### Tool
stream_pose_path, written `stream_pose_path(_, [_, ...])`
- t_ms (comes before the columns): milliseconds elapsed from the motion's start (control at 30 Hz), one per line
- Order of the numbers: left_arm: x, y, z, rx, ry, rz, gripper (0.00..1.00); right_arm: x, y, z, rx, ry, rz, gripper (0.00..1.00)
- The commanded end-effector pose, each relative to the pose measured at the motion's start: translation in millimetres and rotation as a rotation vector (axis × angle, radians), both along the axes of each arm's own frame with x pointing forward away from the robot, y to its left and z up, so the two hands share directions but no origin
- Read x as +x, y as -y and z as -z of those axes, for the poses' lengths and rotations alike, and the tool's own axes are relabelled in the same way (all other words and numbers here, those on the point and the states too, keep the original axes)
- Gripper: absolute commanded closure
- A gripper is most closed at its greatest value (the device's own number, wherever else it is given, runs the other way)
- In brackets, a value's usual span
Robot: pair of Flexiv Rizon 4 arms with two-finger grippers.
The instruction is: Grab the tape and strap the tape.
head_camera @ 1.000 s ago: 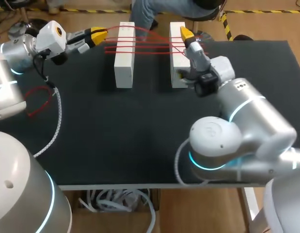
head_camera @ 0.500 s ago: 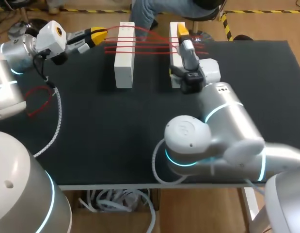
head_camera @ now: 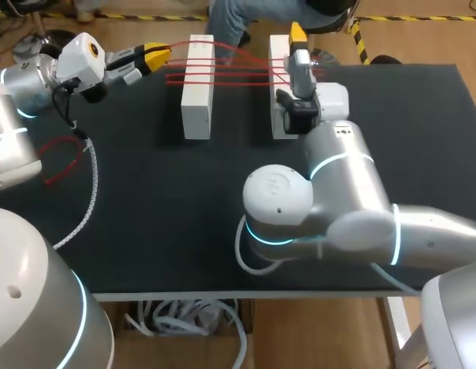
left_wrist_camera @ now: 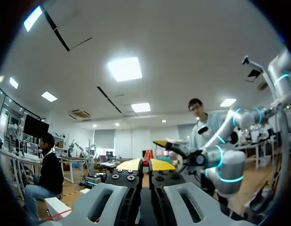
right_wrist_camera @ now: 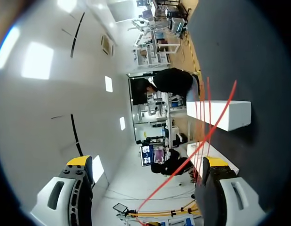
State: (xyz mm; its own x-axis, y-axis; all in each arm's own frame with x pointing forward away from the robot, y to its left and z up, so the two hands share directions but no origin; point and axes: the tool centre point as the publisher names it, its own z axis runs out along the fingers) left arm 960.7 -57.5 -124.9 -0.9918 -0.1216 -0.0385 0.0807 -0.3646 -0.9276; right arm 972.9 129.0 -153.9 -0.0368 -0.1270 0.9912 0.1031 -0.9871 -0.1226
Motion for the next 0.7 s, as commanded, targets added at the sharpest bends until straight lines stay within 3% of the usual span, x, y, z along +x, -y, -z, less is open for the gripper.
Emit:
stream_pose_path(33, [0.3,0,1.1,-0.003,0.003,0.001,1.00,-1.0,2,-9,0.001,-0.009,0.058,0.00])
stream_pose_path(700, [0.3,0,1.1,-0.003,0.003,0.001,1.00,15.0,42,-19,0.020,0.035,0.176,0.00])
